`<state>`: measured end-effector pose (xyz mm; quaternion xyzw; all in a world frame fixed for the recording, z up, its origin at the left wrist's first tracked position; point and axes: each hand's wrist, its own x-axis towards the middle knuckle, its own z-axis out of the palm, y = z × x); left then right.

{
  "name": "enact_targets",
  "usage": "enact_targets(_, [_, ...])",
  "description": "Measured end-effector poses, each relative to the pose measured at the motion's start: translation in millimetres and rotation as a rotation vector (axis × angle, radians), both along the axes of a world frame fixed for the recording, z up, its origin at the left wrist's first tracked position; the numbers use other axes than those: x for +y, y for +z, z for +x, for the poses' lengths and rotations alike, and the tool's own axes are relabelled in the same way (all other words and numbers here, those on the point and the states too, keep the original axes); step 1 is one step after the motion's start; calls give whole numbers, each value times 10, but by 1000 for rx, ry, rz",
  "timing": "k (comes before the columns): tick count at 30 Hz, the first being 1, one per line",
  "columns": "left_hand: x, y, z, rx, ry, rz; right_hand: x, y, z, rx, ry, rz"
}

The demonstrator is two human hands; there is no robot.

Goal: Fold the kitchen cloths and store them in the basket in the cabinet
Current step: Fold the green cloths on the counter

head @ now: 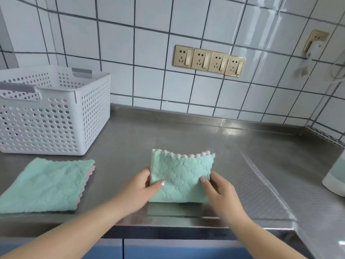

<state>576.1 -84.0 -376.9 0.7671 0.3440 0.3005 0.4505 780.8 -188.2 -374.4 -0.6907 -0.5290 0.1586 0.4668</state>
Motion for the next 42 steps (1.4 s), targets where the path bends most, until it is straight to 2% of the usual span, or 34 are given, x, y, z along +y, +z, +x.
enact_targets(4, [182,33,149,-30,24,-226,301,26,73,-66,-62,-184])
enact_targets(8, [424,-47,211,136,69,-263,473,-13,120,-138,-115,-308])
enact_targets(13, [510,-120,277,123,35,-282,591,-7,173,-188,-146,-392])
enact_targets(19, [514,-100,246,36,-1,-409,647,29,258,-98,-144,-412])
enact_targets(20, [502,-97,225,29,-8,-372,629,46,285,-70,-187,-370])
enact_targets(22, [444,-40,200,103,22,-127,582,99,296,-114,-262,-266])
enact_targets(24, [401,22,252,274,115,278,580,159,189,-278,-225,-183])
enact_targets(25, [389,75,302,346,138,421,614,189,103,-392,-170,-162])
enact_targets(27, [387,81,431,490,106,535,723,176,-76,-620,-41,-212])
enact_targets(29, [386,-18,525,673,45,541,817,90,-187,-716,47,-358])
enact_targets(32, [388,-186,516,835,4,473,841,-99,-168,-651,57,-544])
enact_targets(37, [429,-214,446,871,-14,466,803,-148,-113,-643,23,-618])
enact_targets(42, [416,-173,378,805,17,423,719,-47,-106,-663,-27,-653])
